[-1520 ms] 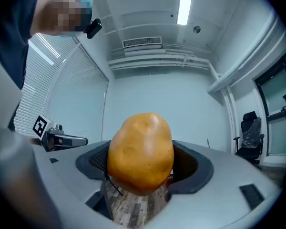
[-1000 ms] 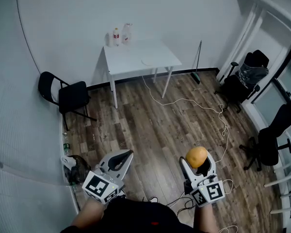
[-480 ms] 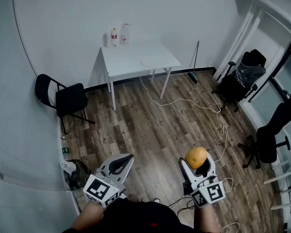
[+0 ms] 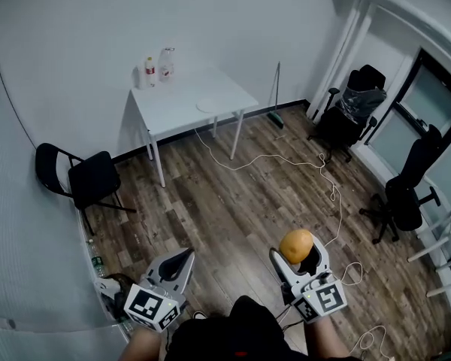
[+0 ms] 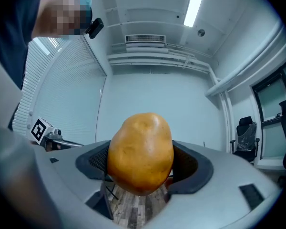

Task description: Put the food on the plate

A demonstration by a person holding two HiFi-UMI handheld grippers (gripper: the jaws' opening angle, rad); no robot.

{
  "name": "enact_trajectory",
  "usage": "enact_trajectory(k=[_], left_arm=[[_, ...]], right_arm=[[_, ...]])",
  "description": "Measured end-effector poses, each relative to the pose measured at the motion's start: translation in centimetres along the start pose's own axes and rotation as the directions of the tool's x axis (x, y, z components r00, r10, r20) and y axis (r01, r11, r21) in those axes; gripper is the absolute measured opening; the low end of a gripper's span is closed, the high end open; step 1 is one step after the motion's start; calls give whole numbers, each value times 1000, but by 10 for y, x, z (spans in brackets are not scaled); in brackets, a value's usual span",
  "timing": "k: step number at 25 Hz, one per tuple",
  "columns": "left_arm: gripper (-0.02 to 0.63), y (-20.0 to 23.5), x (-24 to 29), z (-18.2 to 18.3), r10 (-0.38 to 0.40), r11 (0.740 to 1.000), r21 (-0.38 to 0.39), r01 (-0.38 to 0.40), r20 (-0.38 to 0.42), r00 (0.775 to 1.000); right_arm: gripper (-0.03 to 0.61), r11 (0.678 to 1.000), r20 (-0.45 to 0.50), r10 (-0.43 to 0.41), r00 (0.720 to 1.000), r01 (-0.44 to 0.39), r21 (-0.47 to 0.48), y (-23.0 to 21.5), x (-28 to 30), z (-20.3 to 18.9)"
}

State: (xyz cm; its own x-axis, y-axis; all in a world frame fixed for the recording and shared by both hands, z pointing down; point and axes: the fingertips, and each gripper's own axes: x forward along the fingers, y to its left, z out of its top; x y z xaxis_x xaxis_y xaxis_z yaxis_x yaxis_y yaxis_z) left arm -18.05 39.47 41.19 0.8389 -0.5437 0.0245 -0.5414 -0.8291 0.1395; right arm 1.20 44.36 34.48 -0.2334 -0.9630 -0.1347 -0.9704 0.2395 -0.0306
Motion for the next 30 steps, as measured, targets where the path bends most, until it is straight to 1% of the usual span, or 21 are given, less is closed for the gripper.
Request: enact_trajectory(k=[2, 3, 5, 6, 9, 13, 17, 19, 23, 27, 30], left_arm=[[23, -2, 3, -3, 1, 1000, -21, -1, 8, 1000], [23, -5, 6, -3, -7, 1000, -19, 7, 13, 1000], [23, -1, 13, -1, -21, 1000, 7, 21, 13, 1000], [23, 6, 16, 0, -23, 1000, 21, 22, 9, 1000], [23, 27, 28, 1, -9, 999, 37, 9, -4, 1000], [23, 41, 67, 10, 15, 998, 59, -14, -5, 1000], [23, 58, 118, 28, 44, 998, 54, -45, 13, 999], [23, 67, 147, 41, 59, 996, 63, -60, 18, 998], [23, 79, 206, 61, 97, 991, 88, -99, 22, 995], [23, 79, 264, 66, 140, 985, 104, -141, 13, 990], [23, 78, 300, 62, 165, 981, 108, -163, -8, 986]], right_arm=[[376, 999, -3, -33, 999, 33, -27, -7, -6, 4], [376, 997, -10, -56, 998, 56, -46, -14, -9, 4], [376, 994, -20, -90, 996, 88, -69, -26, -3, 0], [376, 994, -15, -90, 996, 89, -62, -28, 7, -2], [376, 999, 25, -52, 998, 52, -1, -29, 40, -5], [376, 999, 43, -23, 999, 22, 30, -59, 72, -11], [376, 999, 74, -9, 997, 5, 50, -106, 105, -4], [376, 998, 87, -2, 996, -3, 55, -134, 123, 1], [376, 998, 71, 36, 997, -40, 52, -188, 155, 1], [376, 990, 76, 104, 992, -111, 89, -240, 177, 0], [376, 984, 77, 141, 987, -148, 100, -273, 190, -12]])
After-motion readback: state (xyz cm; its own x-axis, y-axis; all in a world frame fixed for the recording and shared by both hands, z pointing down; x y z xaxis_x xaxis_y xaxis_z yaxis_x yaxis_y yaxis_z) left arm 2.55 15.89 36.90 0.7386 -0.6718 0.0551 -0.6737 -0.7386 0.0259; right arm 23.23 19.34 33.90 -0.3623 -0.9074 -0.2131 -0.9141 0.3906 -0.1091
